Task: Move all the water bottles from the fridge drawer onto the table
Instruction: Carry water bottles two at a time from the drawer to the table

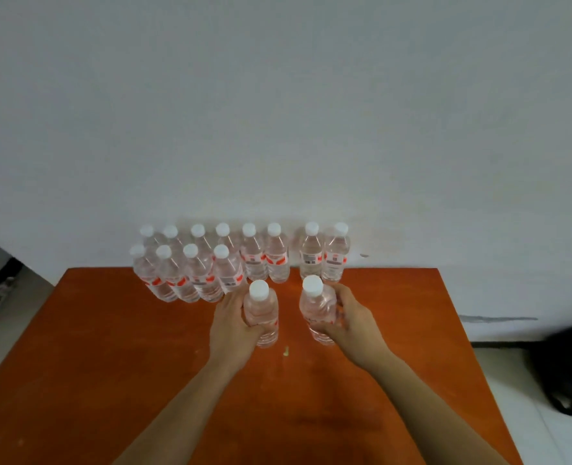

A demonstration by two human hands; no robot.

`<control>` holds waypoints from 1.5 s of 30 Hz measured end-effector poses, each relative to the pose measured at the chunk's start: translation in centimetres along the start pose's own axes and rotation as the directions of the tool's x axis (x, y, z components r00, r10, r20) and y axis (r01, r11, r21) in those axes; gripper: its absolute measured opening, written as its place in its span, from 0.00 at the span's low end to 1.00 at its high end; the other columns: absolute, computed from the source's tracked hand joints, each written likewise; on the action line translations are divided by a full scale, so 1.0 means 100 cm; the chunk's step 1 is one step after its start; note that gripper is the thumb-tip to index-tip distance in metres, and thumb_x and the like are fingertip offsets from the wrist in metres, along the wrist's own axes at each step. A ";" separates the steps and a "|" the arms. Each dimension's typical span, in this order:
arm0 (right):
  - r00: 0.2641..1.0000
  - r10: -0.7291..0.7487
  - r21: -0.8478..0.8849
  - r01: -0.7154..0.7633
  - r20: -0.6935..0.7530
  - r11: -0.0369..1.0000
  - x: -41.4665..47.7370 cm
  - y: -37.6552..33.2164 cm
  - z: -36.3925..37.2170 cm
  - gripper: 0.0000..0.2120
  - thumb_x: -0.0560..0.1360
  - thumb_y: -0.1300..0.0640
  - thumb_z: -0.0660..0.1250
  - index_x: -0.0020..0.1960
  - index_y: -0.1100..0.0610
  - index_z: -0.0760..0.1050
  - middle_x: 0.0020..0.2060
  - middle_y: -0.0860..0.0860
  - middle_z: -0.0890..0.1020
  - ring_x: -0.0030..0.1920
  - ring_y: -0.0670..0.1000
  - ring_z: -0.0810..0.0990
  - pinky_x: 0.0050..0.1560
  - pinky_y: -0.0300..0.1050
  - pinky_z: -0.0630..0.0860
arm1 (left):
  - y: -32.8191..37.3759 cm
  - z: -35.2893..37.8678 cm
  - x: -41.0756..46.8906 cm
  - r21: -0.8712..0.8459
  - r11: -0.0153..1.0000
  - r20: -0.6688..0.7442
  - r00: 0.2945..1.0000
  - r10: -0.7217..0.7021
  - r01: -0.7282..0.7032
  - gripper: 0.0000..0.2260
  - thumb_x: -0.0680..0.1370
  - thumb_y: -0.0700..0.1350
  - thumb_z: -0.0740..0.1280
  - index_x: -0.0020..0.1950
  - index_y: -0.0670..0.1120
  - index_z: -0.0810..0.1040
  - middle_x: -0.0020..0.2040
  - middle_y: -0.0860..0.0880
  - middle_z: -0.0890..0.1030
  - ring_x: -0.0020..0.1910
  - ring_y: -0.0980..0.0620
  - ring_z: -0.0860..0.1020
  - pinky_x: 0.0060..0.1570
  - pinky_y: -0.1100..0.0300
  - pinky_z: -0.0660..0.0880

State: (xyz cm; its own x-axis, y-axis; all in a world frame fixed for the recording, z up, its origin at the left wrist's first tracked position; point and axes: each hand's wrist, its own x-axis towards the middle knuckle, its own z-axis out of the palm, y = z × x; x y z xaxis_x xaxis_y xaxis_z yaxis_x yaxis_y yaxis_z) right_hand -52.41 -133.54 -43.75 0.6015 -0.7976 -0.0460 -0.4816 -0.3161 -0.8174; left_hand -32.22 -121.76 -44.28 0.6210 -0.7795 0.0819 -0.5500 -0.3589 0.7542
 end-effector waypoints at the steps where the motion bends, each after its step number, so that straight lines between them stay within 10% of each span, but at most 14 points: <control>1: 1.000 0.020 -0.036 -0.019 0.007 0.999 0.016 0.000 0.008 0.36 0.70 0.53 0.78 0.71 0.48 0.64 0.58 0.41 0.79 0.55 0.42 0.78 0.49 0.27 0.70 | -0.009 0.003 0.016 0.019 1.000 0.017 1.000 -0.002 0.002 0.38 0.63 0.49 0.82 0.71 0.52 0.70 0.66 0.54 0.76 0.66 0.50 0.73 0.63 0.45 0.72; 12: 0.977 0.208 0.001 -0.208 0.038 0.978 0.114 0.028 0.074 0.39 0.67 0.57 0.79 0.72 0.44 0.64 0.65 0.47 0.77 0.64 0.50 0.78 0.64 0.53 0.77 | -0.068 0.042 0.111 0.034 0.999 0.113 0.994 0.006 -0.010 0.31 0.69 0.46 0.79 0.69 0.53 0.73 0.65 0.52 0.79 0.62 0.50 0.78 0.59 0.46 0.78; 24: 0.978 0.196 0.029 -0.199 0.069 0.980 0.168 0.026 0.106 0.35 0.74 0.63 0.73 0.73 0.49 0.59 0.61 0.51 0.81 0.57 0.50 0.81 0.47 0.35 0.78 | -0.056 0.038 0.130 0.349 0.936 -0.010 0.999 -0.035 0.036 0.30 0.74 0.46 0.75 0.73 0.49 0.68 0.59 0.49 0.82 0.44 0.47 0.84 0.40 0.50 0.82; 35: 0.994 0.109 0.030 -0.109 0.005 0.994 0.151 0.011 0.098 0.47 0.75 0.44 0.72 0.81 0.46 0.43 0.77 0.48 0.64 0.75 0.52 0.66 0.72 0.56 0.69 | -0.059 0.028 0.121 0.240 0.961 -0.019 0.989 0.147 -0.138 0.31 0.77 0.49 0.70 0.76 0.46 0.61 0.69 0.46 0.74 0.38 0.53 0.83 0.36 0.55 0.83; 39: 0.971 0.006 -0.119 -0.036 -0.239 0.992 0.126 0.005 0.074 0.31 0.83 0.45 0.59 0.80 0.49 0.51 0.79 0.49 0.60 0.77 0.51 0.63 0.68 0.48 0.68 | -0.056 0.017 0.107 0.276 0.924 -0.064 0.954 0.291 -0.263 0.26 0.81 0.51 0.65 0.76 0.45 0.64 0.72 0.44 0.72 0.55 0.47 0.82 0.45 0.54 0.82; 42: 0.918 -0.007 -0.249 -0.100 -0.397 0.963 0.105 0.013 0.057 0.28 0.84 0.44 0.55 0.80 0.50 0.52 0.80 0.51 0.57 0.78 0.52 0.58 0.71 0.52 0.66 | -0.045 0.023 0.097 0.341 0.878 0.013 0.935 0.354 -0.337 0.27 0.82 0.56 0.58 0.78 0.47 0.60 0.78 0.44 0.62 0.77 0.44 0.61 0.71 0.44 0.66; 45: 0.859 -0.014 -0.371 -0.206 -0.511 0.905 0.073 0.029 0.034 0.26 0.84 0.43 0.53 0.80 0.49 0.55 0.80 0.53 0.54 0.80 0.53 0.51 0.77 0.57 0.58 | -0.020 0.041 0.090 0.379 0.821 0.138 0.903 0.406 -0.427 0.26 0.83 0.59 0.50 0.80 0.52 0.56 0.81 0.45 0.52 0.80 0.45 0.47 0.76 0.39 0.50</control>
State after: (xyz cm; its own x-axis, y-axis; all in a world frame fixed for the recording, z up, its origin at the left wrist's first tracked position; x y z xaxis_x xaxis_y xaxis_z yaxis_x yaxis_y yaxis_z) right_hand -47.23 -138.57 -48.36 0.1980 -0.9436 0.2653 -0.7966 -0.3127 -0.5174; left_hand -27.82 -130.15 -47.69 0.2602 -0.9209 0.2903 -0.9284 -0.1560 0.3372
